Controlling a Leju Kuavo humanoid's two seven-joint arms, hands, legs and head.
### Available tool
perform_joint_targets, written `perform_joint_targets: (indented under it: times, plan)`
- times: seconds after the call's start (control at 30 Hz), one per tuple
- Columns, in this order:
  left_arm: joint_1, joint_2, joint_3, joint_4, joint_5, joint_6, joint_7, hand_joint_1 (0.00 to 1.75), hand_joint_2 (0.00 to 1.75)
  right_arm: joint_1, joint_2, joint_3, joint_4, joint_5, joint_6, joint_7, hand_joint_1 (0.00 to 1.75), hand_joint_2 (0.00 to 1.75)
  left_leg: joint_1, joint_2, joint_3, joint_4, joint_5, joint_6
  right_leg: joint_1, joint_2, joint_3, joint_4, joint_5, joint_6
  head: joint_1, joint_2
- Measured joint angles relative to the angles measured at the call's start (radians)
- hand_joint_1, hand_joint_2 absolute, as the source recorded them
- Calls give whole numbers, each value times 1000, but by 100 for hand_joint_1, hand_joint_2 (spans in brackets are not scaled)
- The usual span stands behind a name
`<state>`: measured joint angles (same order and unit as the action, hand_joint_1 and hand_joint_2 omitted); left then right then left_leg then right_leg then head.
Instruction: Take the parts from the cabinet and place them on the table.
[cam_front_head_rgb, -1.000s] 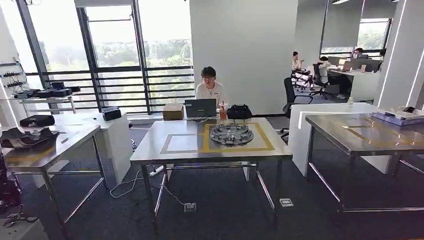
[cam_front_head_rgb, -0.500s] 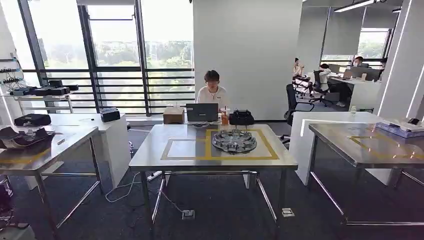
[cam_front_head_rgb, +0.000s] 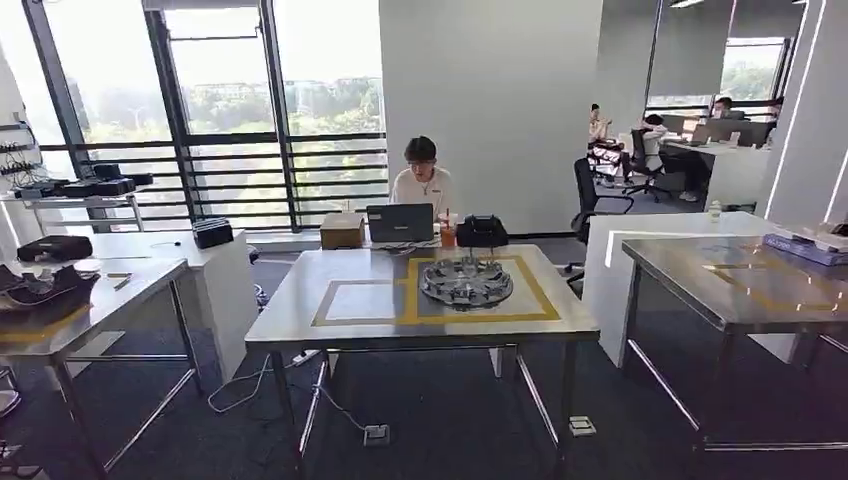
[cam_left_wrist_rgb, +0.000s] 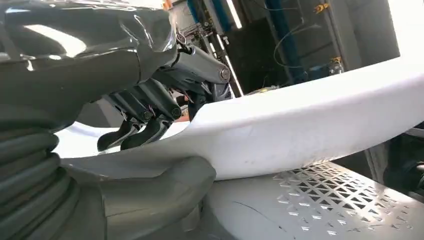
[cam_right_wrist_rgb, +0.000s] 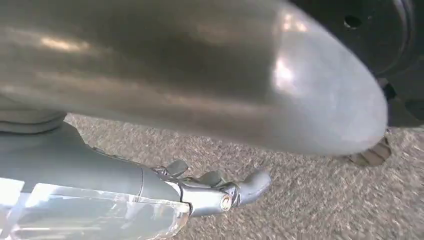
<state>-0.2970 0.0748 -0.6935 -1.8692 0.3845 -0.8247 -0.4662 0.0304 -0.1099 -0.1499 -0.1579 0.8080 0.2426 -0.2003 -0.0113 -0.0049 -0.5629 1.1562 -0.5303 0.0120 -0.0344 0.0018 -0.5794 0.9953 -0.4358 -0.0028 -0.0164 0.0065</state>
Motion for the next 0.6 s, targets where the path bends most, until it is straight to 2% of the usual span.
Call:
perform_joint_targets:
  times: [0.07,0.1,0.13,0.17,0.23,0.3,0.37,0.4,0.43,0.47,0.5,0.53,0.6]
  plan:
    - [2,1,0,0,0,0,0,175,175,0,1,0,0,0,0,0,0,0,10,0,-103,136,-74,-11,0,4,12,0,-16,-1,-2,0]
    - [2,1,0,0,0,0,0,175,175,1,1,0,0,0,0,2,0,0,12,0,-143,172,-101,-13,0,5,22,0,-25,1,-2,1]
    - [3,2,0,0,0,0,0,175,175,3,1,0,0,0,0,3,0,0,13,1,-158,162,-93,-13,1,6,34,0,-34,2,-3,0]
    - [3,2,0,0,0,0,0,175,175,4,1,0,0,0,0,4,0,0,13,2,-151,113,-57,-11,2,7,49,0,-44,3,-3,1]
    - [3,2,0,0,0,0,0,175,175,3,1,0,0,0,0,5,0,0,12,2,-110,-21,40,0,5,9,73,-1,-60,5,-5,1]
    - [3,2,0,0,0,0,0,175,175,3,1,0,0,0,0,5,0,0,12,2,-110,-21,40,0,5,9,73,-1,-60,5,-5,1]
    - [3,2,0,0,0,0,0,175,175,3,2,0,0,0,0,5,0,0,11,2,-103,-42,56,3,6,9,77,-1,-62,5,-5,1]
    - [2,2,0,0,0,0,0,175,175,3,5,0,0,0,0,5,0,0,4,6,-79,-128,133,23,5,10,76,-4,-72,6,-5,0]
    - [3,2,0,0,0,0,0,175,175,2,10,0,1,0,0,5,0,0,-5,2,-82,-143,141,30,9,11,84,-1,-76,11,-3,-1]
    - [2,2,0,-1,0,0,-2,175,175,0,6,0,0,0,0,6,0,0,-8,-2,-66,-163,126,39,12,13,106,-2,-69,42,-6,0]
    - [2,0,2,-2,1,0,-3,175,175,0,6,0,0,1,1,5,0,0,-2,-3,-9,-186,122,55,12,7,104,35,-94,36,0,0]
    - [0,-2,1,-2,1,0,-3,175,175,-2,6,0,1,1,1,4,0,0,-3,-3,-2,-186,119,60,11,7,69,99,-109,33,3,-1]
    - [4,-3,1,-2,1,0,-3,175,175,-6,3,0,0,1,1,4,0,0,-6,-3,3,-186,106,62,11,7,-37,250,-161,28,6,0]
